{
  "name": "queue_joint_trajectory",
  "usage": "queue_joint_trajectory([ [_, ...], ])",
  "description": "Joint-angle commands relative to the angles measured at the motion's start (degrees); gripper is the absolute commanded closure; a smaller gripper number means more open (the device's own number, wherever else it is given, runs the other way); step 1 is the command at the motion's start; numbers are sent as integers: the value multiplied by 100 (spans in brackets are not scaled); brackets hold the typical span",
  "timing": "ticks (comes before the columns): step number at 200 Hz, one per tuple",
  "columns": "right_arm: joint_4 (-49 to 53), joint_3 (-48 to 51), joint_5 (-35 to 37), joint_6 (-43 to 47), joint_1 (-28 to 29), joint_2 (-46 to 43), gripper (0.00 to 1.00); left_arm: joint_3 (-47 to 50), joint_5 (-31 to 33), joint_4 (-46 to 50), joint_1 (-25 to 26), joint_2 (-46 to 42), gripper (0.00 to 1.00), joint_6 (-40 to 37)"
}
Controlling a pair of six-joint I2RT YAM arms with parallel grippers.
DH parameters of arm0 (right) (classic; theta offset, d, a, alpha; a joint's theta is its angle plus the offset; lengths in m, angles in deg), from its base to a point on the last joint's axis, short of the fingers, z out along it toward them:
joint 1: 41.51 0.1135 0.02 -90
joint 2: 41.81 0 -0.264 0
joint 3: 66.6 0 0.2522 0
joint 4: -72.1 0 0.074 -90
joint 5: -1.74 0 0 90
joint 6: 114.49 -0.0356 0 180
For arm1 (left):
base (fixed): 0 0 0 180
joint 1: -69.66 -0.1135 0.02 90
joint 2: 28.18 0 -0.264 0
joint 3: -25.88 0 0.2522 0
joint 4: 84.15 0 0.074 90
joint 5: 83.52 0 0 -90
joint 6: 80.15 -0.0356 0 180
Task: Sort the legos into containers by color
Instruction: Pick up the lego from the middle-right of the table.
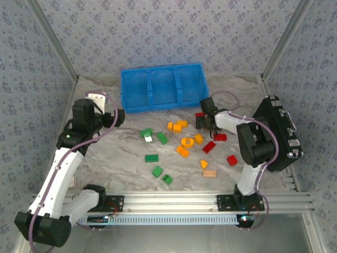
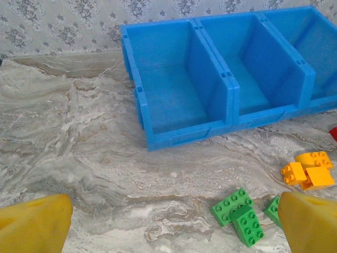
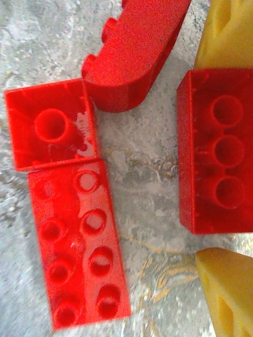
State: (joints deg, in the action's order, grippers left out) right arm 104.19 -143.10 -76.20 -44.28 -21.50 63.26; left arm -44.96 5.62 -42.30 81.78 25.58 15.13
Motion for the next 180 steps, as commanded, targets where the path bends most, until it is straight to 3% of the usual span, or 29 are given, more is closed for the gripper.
queue_joint_trajectory([
  [1, 350, -137, 235, -125, 5, 192, 21, -295, -104, 130, 27, -135, 0, 23],
  [23, 393, -160, 327, -215, 31, 259, 27, -305, -96, 229, 27, -181, 0, 67],
  [70, 374, -155, 419, -383, 55, 276, 49, -409, -231, 403, 36, -247, 0, 171],
  [130, 321, 14, 381, -298, 195, -281, 55, -465, -175, 833, 36, -378, 0, -10],
  [180, 732, -603, 302, -33, 327, -948, 50, -449, -186, 899, 36, -522, 0, -91],
])
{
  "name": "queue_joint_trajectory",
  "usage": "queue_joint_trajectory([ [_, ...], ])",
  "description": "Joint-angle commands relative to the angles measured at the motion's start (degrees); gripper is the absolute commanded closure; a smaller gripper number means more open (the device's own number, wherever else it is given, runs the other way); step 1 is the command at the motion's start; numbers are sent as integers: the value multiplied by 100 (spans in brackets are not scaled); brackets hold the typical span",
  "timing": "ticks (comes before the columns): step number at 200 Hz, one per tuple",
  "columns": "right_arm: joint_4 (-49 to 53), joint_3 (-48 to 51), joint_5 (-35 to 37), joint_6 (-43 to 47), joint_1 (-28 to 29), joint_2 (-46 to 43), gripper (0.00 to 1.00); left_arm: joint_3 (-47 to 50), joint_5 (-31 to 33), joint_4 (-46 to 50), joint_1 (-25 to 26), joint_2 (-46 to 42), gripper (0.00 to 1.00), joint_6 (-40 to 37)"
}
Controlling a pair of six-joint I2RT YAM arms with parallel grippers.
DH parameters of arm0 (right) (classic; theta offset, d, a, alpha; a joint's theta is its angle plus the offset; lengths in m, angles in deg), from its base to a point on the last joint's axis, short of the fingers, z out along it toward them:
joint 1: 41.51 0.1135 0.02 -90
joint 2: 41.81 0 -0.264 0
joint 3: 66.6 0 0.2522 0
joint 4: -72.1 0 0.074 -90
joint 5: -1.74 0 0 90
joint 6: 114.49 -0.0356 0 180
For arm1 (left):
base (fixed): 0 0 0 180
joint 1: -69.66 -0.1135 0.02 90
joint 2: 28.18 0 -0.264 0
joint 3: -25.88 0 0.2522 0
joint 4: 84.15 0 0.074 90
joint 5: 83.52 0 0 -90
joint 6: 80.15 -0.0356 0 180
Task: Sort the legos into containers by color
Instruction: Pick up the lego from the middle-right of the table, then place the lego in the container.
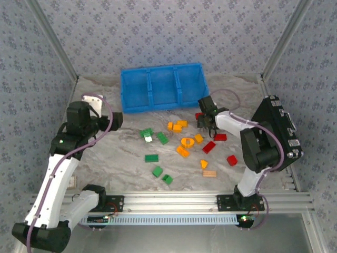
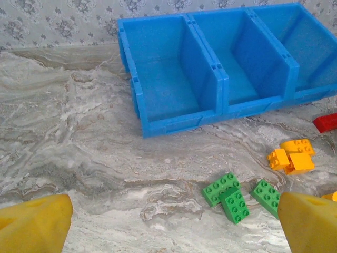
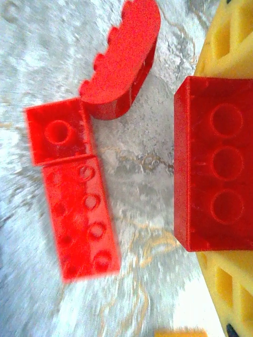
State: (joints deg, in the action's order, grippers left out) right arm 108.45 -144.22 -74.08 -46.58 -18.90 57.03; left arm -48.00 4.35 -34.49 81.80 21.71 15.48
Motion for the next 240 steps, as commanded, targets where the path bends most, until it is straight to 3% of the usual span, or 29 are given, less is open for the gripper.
queue_joint_trajectory([
  [1, 311, -547, 88, 201, 68, -328, 50, -139, -59, 123, 34, -136, 0, -129],
  [31, 208, -1216, 55, 349, 20, -78, 50, -123, -68, 189, 34, -146, 0, -154],
  [154, 717, -4882, -752, 727, -337, 2947, 46, 237, 134, 332, 34, -126, 0, 0],
  [240, 659, -5236, -1063, 824, -366, 3344, 26, 440, 29, -140, 34, 409, 0, 17],
])
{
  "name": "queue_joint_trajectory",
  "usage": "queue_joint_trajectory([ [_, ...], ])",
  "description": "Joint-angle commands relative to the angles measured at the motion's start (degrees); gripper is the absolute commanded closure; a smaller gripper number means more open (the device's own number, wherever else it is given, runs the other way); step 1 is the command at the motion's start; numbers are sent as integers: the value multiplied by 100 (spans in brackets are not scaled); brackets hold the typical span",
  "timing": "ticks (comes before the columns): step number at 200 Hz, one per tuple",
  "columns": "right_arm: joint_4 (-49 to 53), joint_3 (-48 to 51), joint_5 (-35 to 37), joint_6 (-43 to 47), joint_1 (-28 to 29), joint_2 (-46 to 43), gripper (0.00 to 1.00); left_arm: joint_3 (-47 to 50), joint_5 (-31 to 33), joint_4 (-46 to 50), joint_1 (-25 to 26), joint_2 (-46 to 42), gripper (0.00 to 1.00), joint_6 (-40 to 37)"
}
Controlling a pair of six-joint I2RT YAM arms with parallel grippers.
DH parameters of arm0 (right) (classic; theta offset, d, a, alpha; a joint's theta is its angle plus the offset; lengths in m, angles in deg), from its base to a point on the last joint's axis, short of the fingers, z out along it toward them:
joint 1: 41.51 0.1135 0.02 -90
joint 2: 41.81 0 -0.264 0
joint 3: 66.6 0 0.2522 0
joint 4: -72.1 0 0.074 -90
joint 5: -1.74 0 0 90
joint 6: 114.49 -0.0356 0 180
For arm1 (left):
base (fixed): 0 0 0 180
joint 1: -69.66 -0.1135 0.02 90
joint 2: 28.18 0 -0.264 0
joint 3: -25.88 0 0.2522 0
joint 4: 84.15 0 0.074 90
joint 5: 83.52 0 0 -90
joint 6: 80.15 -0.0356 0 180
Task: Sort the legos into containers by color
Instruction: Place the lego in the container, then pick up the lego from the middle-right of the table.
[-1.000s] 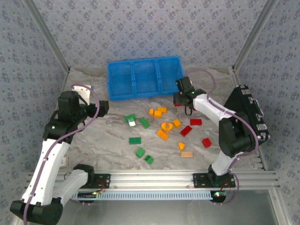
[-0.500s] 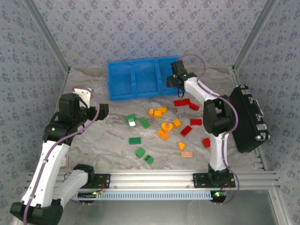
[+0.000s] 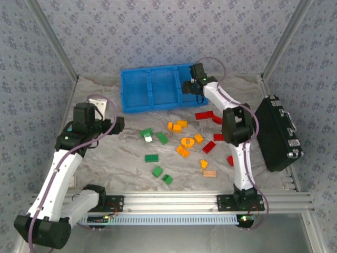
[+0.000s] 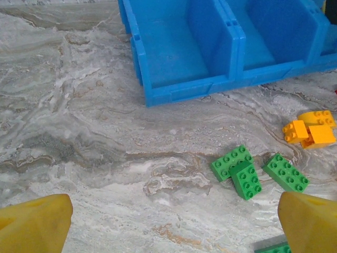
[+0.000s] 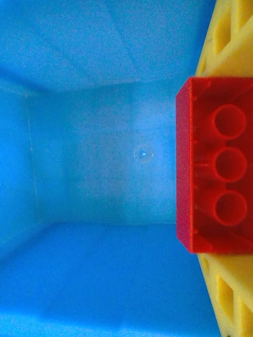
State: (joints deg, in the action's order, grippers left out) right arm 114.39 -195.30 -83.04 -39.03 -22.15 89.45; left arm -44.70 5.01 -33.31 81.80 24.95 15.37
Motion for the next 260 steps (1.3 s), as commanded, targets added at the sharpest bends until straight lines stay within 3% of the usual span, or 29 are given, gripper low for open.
queue_joint_trajectory([
  [1, 65, -127, -169, 72, -39, 102, 26, 114, -37, -269, 34, 89, 0, 37],
  [57, 83, -70, -144, 176, 13, -33, 24, 318, -117, -418, 34, 178, 0, 113],
  [107, -178, 739, -300, 765, 59, -904, 20, 662, -94, -510, 34, -94, 0, -30],
  [127, -204, 1293, -734, 1557, 89, -1505, 18, 831, -63, -537, 34, -144, 0, -138],
  [160, 562, 1856, -1592, 3658, 96, -2237, 18, 974, -164, -690, 34, -94, 0, -201],
  [192, -5, 2939, -2598, 4665, -221, -3027, 17, 1332, -343, -942, 34, -92, 0, -150],
  [218, -409, 3594, -2367, 5800, -164, -3354, 14, 1392, -484, -917, 47, -120, 0, -53],
  [260, 561, 3214, -2069, 7305, -433, -3102, 13, 1522, -178, -993, 560, -197, 0, -409],
])
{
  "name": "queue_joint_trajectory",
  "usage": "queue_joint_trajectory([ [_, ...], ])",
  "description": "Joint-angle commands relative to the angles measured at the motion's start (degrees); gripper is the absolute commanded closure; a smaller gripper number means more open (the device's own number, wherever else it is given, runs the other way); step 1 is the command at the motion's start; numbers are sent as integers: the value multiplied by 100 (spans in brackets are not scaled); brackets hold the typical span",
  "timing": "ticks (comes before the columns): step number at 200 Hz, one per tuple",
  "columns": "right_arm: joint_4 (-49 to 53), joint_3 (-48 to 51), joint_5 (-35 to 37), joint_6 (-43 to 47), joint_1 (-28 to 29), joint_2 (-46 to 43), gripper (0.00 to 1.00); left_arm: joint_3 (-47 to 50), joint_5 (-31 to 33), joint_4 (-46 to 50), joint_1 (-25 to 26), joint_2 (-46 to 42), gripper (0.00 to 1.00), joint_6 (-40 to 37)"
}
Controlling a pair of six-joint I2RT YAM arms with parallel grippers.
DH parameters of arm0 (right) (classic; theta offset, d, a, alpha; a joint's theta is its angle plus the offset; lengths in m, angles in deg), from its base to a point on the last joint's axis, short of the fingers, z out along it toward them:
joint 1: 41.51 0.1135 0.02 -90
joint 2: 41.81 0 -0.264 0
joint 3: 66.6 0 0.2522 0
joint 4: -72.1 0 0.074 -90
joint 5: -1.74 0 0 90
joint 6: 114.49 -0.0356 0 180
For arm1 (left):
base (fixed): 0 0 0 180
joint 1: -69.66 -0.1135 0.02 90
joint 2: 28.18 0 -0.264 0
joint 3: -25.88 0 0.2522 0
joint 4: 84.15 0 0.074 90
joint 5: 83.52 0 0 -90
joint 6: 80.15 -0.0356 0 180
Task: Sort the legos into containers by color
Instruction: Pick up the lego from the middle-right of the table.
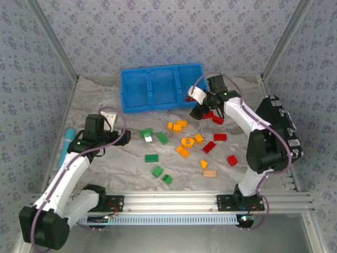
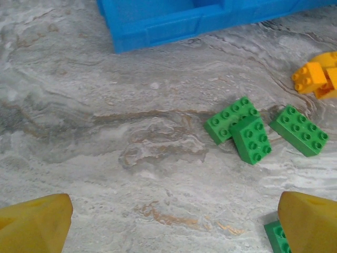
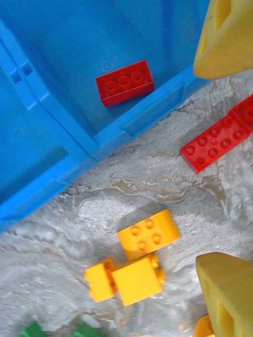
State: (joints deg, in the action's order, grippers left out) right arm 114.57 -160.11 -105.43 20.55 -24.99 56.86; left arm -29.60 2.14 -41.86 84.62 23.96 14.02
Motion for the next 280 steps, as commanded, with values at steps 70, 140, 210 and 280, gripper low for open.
queue_joint_trajectory([
  [70, 1079, -724, 503, 2434, -355, 1088, 13, 288, 218, -478, 1017, -875, 0, -943],
  [140, 1521, -1419, 560, 2677, -285, 1878, 13, -265, 535, 26, 1070, -1311, 0, -1365],
  [210, 1604, -1395, 895, 2668, -163, 2147, 13, -2398, 495, 1267, 1077, -291, 0, -2558],
  [280, 1553, -1470, 1012, 2788, -96, 2522, 37, -2750, 881, 1538, 1369, 11, 0, -2919],
])
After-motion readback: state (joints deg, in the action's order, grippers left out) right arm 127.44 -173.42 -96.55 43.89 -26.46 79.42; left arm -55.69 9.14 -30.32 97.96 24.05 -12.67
